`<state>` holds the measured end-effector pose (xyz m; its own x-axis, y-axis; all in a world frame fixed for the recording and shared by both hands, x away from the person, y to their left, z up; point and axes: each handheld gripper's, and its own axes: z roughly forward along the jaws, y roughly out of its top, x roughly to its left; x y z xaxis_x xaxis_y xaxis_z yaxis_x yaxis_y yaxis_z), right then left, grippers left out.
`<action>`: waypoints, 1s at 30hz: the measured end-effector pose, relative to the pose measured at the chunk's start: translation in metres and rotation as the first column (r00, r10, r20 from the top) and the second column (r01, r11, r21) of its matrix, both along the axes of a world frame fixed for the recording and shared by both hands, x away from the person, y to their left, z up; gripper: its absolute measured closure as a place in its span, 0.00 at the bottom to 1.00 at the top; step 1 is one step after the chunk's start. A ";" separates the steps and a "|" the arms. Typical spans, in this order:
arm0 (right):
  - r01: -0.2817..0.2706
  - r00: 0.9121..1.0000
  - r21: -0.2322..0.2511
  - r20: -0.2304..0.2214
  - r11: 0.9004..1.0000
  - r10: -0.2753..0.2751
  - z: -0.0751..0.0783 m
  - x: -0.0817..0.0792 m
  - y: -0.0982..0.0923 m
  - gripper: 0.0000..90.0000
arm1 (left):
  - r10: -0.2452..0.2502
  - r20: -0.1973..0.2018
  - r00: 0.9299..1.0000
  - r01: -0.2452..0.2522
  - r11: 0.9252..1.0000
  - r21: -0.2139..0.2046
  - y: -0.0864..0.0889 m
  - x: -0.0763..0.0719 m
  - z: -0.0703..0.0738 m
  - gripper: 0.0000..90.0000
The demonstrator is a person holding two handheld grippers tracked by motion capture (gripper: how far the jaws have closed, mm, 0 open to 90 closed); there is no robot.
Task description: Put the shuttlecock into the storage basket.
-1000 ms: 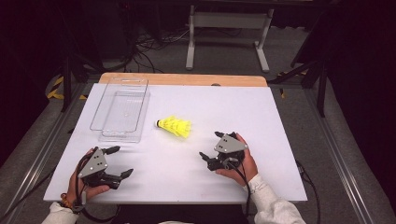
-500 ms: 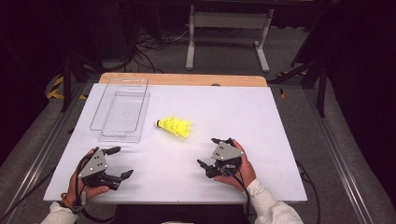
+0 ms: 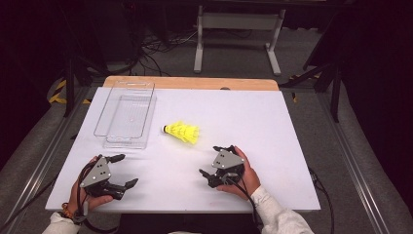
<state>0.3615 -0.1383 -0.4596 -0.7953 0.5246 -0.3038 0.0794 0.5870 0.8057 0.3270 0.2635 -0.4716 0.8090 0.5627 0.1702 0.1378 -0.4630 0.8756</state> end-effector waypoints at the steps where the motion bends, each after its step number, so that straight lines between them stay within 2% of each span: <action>1: -0.001 1.000 0.000 -0.006 1.000 0.001 -0.001 0.001 0.001 0.15 | 0.004 0.003 1.000 -0.004 1.000 -0.006 0.000 0.000 0.000 0.10; 9: -0.001 0.999 0.013 -0.049 1.000 0.001 -0.005 0.004 0.003 0.15 | 0.002 0.014 1.000 -0.002 1.000 0.008 -0.003 -0.001 0.002 0.10; 11: -0.001 0.999 0.014 -0.053 1.000 0.002 -0.005 0.005 0.003 0.14 | 0.003 0.011 1.000 -0.003 1.000 0.001 -0.003 -0.001 0.002 0.10; 15: 0.005 0.998 -0.008 -0.058 1.000 -0.006 -0.007 0.008 0.010 0.14 | -0.003 0.010 1.000 0.003 1.000 0.003 -0.004 0.000 0.002 0.10; 20: 0.002 0.996 -0.019 -0.094 1.000 -0.004 -0.007 0.016 0.019 0.16 | -0.012 0.006 1.000 0.012 1.000 0.006 -0.005 -0.001 0.001 0.10; 22: 0.008 0.993 -0.026 -0.122 1.000 -0.011 -0.008 0.024 0.024 0.16 | -0.011 0.008 1.000 0.011 1.000 0.006 -0.006 -0.001 0.001 0.10; 27: 0.037 0.981 -0.002 -0.189 0.999 -0.037 -0.007 0.045 0.035 0.17 | -0.011 0.007 1.000 0.011 1.000 0.005 -0.005 -0.001 0.001 0.10; 29: 0.055 0.978 -0.004 -0.201 0.998 -0.054 -0.007 0.058 0.043 0.18 | -0.009 0.002 1.000 0.009 1.000 0.005 -0.005 0.000 0.001 0.10; 30: 0.055 0.978 -0.004 -0.201 0.998 -0.054 -0.007 0.058 0.043 0.18 | -0.009 0.002 1.000 0.009 1.000 0.005 -0.005 0.000 0.001 0.10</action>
<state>0.4192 -0.0948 -0.4669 -0.8101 0.5694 -0.1399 0.2715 0.5758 0.7712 0.3271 0.2587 -0.4707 0.8133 0.5549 0.1750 0.1317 -0.4685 0.8736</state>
